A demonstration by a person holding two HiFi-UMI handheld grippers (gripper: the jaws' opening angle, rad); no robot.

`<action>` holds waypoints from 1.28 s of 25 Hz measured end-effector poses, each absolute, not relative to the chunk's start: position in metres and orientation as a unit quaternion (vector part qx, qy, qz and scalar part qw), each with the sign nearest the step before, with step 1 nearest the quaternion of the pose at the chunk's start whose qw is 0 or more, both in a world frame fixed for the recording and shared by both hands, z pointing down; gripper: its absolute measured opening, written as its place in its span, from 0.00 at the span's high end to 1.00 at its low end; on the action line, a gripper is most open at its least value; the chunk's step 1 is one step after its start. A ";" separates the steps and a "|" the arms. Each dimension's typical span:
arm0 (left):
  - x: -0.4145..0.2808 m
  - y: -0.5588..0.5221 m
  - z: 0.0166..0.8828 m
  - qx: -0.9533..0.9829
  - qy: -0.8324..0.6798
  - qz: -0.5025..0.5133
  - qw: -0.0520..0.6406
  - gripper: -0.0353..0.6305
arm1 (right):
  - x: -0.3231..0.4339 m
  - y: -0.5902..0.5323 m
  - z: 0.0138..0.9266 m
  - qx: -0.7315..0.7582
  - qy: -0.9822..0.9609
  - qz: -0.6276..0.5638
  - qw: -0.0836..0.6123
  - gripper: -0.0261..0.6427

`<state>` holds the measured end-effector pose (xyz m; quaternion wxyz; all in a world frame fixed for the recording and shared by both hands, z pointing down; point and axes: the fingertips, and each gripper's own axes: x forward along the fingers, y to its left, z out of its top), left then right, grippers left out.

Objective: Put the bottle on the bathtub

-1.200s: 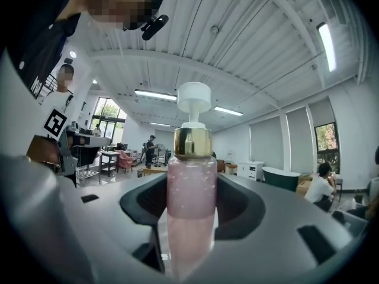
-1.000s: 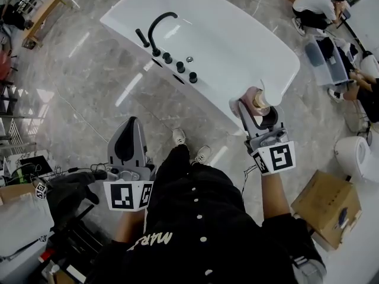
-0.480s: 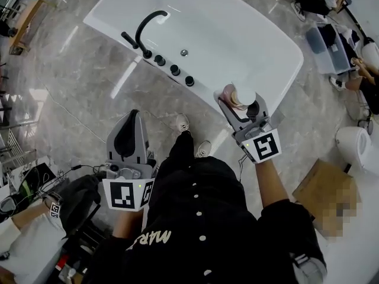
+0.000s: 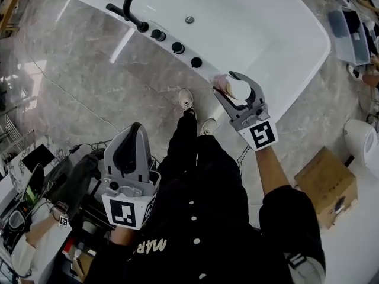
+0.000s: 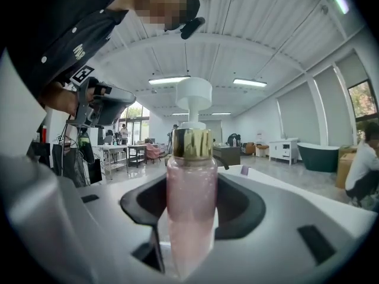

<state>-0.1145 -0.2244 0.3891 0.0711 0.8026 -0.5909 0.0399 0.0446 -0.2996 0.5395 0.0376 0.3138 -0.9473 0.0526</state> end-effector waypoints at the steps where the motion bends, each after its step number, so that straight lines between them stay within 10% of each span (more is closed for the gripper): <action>1: -0.116 -0.226 0.399 0.803 -0.589 0.043 0.077 0.93 | 0.041 -0.304 0.551 0.313 -0.947 0.052 0.040 0.63; 32: -0.131 -0.227 0.531 0.774 -0.596 0.112 0.179 0.93 | 0.017 -0.319 0.708 0.292 -0.947 0.062 0.121 0.63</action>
